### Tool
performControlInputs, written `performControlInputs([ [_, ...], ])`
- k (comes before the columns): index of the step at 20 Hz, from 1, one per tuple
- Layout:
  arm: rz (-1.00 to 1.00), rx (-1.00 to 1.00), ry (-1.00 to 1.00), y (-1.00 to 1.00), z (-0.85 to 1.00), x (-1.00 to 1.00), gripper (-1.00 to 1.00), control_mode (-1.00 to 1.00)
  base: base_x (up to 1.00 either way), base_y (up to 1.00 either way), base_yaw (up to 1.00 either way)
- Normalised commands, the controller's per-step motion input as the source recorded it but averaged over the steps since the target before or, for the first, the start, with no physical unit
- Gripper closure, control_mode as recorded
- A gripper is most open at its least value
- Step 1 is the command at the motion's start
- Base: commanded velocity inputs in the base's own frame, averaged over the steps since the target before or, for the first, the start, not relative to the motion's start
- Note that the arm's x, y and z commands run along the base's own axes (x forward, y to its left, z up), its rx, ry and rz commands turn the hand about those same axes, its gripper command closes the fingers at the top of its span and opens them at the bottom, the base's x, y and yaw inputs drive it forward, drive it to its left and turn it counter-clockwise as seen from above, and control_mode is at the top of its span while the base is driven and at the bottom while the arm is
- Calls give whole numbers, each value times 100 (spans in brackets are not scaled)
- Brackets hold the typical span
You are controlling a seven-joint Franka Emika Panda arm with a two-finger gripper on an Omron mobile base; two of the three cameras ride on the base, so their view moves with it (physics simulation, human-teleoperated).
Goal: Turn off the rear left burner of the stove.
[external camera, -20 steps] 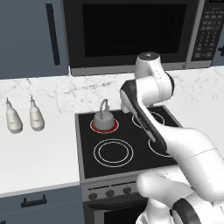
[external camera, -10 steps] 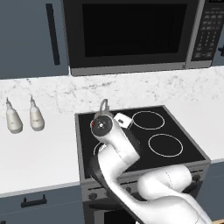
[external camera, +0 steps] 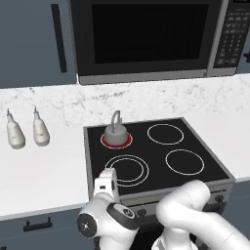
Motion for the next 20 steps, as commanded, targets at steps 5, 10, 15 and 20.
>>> performControlInputs([
  [5,34,-47,0,1,-93,-4,-100,-100,0,0,0],
  [10,21,-29,1,0,-79,0,-100,-100,0,0,0],
  [15,7,-26,0,7,-74,0,-100,-100,0,0,0],
  [20,1,-23,0,59,-90,0,-100,-100,0,0,0],
])
